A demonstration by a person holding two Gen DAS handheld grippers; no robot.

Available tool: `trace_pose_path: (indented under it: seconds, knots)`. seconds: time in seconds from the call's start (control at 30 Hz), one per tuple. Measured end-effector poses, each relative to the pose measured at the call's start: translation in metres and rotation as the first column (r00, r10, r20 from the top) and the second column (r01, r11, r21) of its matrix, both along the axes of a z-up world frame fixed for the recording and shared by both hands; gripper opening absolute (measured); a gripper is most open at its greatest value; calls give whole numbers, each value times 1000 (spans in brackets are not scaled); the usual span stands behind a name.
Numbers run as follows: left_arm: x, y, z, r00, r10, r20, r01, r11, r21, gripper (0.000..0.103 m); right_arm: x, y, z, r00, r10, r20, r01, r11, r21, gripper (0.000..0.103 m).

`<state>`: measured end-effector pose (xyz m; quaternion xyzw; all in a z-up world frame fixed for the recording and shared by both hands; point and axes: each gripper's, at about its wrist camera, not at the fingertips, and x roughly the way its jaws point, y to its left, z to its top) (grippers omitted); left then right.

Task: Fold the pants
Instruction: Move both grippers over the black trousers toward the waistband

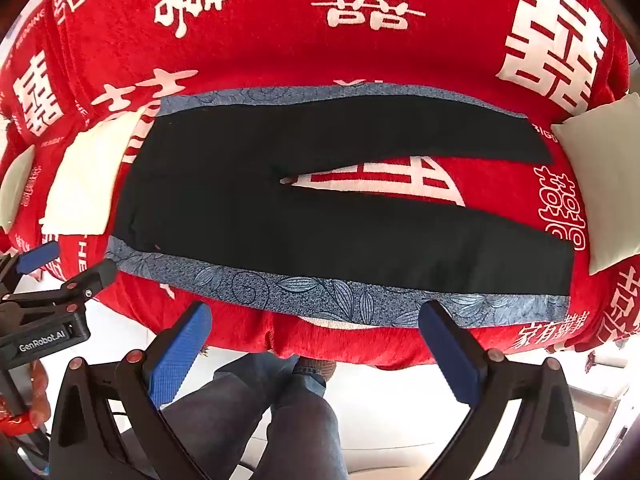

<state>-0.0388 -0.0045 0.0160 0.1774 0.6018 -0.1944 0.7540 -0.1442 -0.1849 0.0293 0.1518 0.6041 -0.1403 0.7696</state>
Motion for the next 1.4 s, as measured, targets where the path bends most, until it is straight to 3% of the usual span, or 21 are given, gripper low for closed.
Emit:
trace_pose_path:
  seconds: [0.23, 0.53, 0.67, 0.83, 0.97, 1.4]
  knots:
    - [-8, 1, -22, 988, 10, -153, 7, 994, 109, 103, -14, 3, 8, 1000, 2, 17, -2, 1000, -13, 103]
    - [7, 17, -10, 999, 8, -35, -8, 1000, 5, 103, -10, 8, -3, 998, -42, 45, 41, 999, 13, 103]
    - [23, 11, -15, 999, -34, 31, 32, 998, 46, 103, -1, 11, -19, 995, -93, 37, 92, 995, 33, 103]
    - [33, 10, -24, 997, -48, 55, 43, 995, 92, 103, 6, 20, -38, 994, -111, -2, 111, 993, 42, 103]
    - [36, 10, -40, 998, -59, 30, 55, 991, 123, 103, 8, 25, -52, 990, -133, -37, 135, 989, 53, 103]
    - [35, 14, -80, 996, -42, -83, 50, 994, 98, 103, 14, 21, -84, 985, -153, -84, 158, 985, 63, 103]
